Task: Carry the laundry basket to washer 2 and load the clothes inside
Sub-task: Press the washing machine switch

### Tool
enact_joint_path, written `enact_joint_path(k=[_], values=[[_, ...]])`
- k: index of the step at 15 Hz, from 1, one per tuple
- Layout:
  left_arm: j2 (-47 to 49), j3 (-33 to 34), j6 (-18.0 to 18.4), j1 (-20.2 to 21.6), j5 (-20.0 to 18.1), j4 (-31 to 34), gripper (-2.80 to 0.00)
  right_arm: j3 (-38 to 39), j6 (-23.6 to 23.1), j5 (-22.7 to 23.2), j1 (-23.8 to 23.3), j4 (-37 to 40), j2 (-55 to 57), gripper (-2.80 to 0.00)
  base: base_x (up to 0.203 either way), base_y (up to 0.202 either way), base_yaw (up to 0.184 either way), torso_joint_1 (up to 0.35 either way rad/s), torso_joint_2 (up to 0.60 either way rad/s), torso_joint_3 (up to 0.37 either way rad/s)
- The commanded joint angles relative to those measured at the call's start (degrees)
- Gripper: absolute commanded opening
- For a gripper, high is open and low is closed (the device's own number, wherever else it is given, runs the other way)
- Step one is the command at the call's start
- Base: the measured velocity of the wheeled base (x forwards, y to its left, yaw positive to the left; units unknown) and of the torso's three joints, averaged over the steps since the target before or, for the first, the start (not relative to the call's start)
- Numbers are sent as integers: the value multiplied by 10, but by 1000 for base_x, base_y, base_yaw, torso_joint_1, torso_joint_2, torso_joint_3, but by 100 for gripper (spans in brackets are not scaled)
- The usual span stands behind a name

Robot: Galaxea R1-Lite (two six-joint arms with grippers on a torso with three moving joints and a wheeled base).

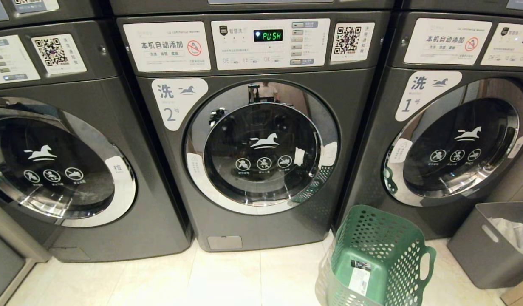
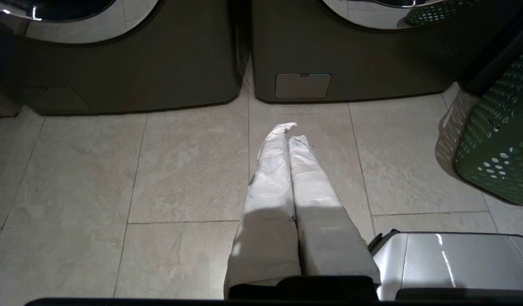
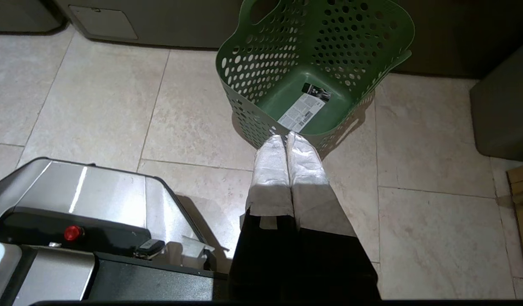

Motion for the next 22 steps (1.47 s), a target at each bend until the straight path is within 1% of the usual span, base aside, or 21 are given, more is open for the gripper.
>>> enact_joint_path(k=[1,4,5,7,8,9,11,12,13,14,15,18,22], values=[[-19,1,0,-22,0,-1,-280,-1,-4,1,8,1,1,-280,0,0,0,0,0,0],[-60,1,0,-20,1,0,-280,0,2,-17,4,0,0,-280,0,0,0,0,0,0],[-64,1,0,-19,2,0,-280,0,-1,-17,-12,1,0,-280,0,0,0,0,0,0],[-56,1,0,-19,2,0,-280,-1,-5,-16,-73,2,6,-280,0,0,0,0,0,0],[-63,1,0,-19,2,0,-280,-1,-6,-12,-86,2,-1,-280,0,0,0,0,0,0],[-71,1,0,-20,2,0,-280,-1,-9,-6,-84,2,-26,-280,0,0,0,0,0,0],[-123,1,0,-22,1,0,-280,0,-23,7,-77,1,-120,-280,0,0,0,0,0,0],[-154,1,1,-24,1,-2,-280,5,-30,8,-74,-8,-151,-280,0,0,0,0,0,0],[-170,3,2,-25,1,-4,-280,17,-37,8,-72,-41,-164,-280,0,0,0,0,0,0],[-169,4,4,-26,4,-6,-280,35,-46,10,-69,-97,-161,-280,0,0,0,0,0,0],[-169,4,4,-26,4,-6,-280,41,-59,21,-68,-108,-158,-280,0,0,0,0,0,0],[-169,4,-2,-26,4,-7,-280,42,-59,24,-68,-107,-158,-280,0,0,0,0,0,0],[-169,4,2,-26,4,-7,-280,42,-53,20,-68,-107,-158,-280,0,0,0,0,0,0]])
